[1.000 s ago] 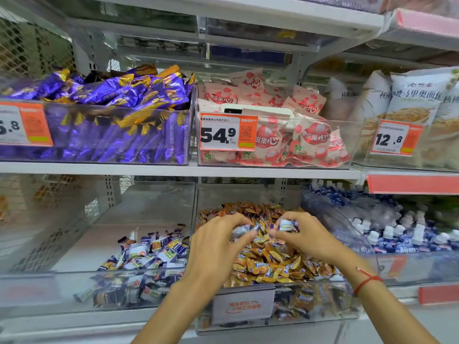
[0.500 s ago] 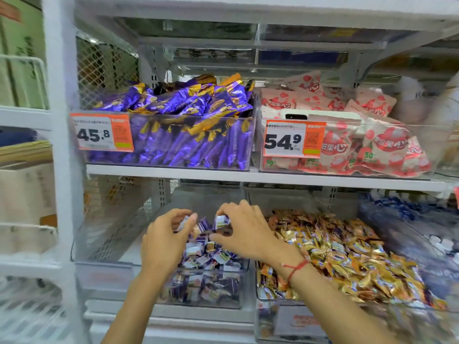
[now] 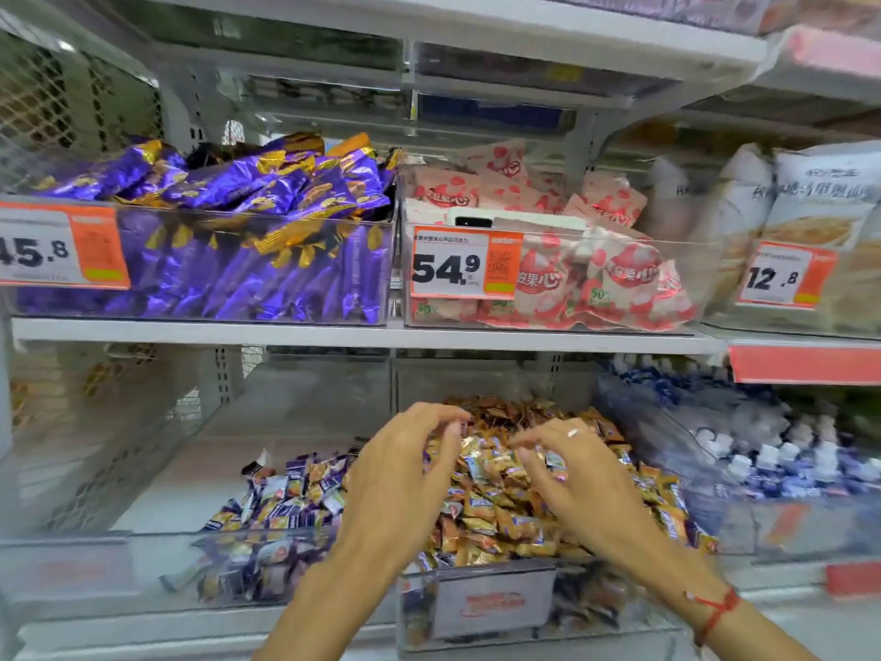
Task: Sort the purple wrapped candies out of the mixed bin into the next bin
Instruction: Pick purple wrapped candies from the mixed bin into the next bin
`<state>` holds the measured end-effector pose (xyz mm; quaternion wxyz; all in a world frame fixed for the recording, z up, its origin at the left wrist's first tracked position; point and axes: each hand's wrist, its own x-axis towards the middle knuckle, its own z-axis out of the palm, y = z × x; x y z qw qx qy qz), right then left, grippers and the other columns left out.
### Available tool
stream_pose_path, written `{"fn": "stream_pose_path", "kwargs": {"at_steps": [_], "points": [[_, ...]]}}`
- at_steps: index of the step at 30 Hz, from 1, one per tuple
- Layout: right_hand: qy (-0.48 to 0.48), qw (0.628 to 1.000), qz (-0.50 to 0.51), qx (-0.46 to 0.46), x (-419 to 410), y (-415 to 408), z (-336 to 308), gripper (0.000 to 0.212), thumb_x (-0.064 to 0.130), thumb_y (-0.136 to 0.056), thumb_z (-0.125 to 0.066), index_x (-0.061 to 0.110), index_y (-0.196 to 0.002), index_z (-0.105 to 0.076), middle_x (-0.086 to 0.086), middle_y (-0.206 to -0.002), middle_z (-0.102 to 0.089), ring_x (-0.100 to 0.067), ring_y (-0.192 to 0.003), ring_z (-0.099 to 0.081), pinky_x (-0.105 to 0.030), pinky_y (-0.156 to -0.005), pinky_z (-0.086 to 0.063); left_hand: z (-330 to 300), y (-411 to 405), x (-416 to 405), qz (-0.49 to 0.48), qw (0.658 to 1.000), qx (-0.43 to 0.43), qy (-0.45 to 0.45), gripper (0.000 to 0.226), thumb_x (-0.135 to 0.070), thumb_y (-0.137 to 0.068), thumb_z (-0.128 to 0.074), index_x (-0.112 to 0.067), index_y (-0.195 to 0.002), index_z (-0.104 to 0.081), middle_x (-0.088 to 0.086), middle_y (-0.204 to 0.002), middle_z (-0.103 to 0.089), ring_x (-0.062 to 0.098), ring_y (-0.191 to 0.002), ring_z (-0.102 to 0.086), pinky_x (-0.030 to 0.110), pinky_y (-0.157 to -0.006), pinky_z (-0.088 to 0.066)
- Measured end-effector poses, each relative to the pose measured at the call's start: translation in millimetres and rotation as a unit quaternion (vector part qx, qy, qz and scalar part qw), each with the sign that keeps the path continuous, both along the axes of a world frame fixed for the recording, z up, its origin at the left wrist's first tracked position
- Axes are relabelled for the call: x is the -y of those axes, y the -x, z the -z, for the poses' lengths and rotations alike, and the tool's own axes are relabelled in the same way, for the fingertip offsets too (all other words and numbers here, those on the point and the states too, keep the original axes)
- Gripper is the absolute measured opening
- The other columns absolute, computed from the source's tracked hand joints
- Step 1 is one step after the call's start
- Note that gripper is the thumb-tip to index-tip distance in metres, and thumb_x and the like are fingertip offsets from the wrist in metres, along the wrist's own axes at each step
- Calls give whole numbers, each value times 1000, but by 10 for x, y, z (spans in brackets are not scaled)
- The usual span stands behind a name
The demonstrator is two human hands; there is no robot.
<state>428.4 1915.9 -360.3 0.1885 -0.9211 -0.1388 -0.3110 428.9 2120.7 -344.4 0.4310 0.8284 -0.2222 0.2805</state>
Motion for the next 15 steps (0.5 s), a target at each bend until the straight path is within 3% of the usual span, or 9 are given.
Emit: {"fn": "stream_pose_path", "kwargs": {"at_steps": [2,4,6,9,12,14,15], "points": [[4,996,46,-75,330,-52,9,24,37,-95,-47,27,-104,-68,14,-102,-63,-8,-105,-54,-25,-82,-42,98,-20,215,65,993,-38,-95,28,-34,-100,-45,-40,-125,-57,-29,-127,-53,-7,-117,-47,23,-99,-41],[-14,983,92,-155,643,-162,56,21,27,-98,-51,22,-110,-68,7,-114,-65,-13,-113,-57,-27,-85,-46,225,-93,360,111,968,-90,-204,40,-39,-102,-37,-43,-142,-38,-31,-145,-29,-3,-140,-22,24,-116,-21],[-25,972,117,-201,867,-310,87,25,23,-100,-49,18,-118,-66,-3,-121,-65,-21,-110,-60,-32,-84,-47,324,-173,415,113,937,-135,-303,45,-45,-103,-30,-44,-147,-24,-27,-153,-13,2,-146,-2,26,-118,-6],[-51,959,116,-252,962,-607,44,38,23,-102,-42,9,-136,-51,-13,-132,-56,-30,-117,-55,-29,-80,-40,369,-226,420,88,918,-153,-354,47,-51,-101,-28,-46,-148,-22,-22,-158,-2,5,-147,5,36,-121,-2],[-53,941,154,-298,927,-1023,90,57,46,-95,-40,11,-140,-46,-14,-146,-45,-34,-131,-44,-34,-105,-36,369,-233,444,72,916,-157,-363,47,-51,-101,-31,-45,-147,-24,-20,-159,-2,6,-147,4,38,-122,-3],[3,923,202,-328,963,-1393,278,88,70,-77,-29,13,-142,-43,-15,-150,-39,-35,-137,-37,-40,-113,-30,374,-230,448,70,912,-158,-372,47,-52,-100,-30,-46,-147,-23,-19,-159,1,6,-148,5,40,-122,-5],[-7,906,213,-366,819,-1387,255,94,73,-76,-24,11,-145,-39,-15,-153,-34,-35,-141,-32,-43,-117,-24,376,-232,439,71,911,-160,-374,48,-53,-100,-30,-46,-147,-23,-20,-159,2,6,-148,6,41,-122,-7]]}}
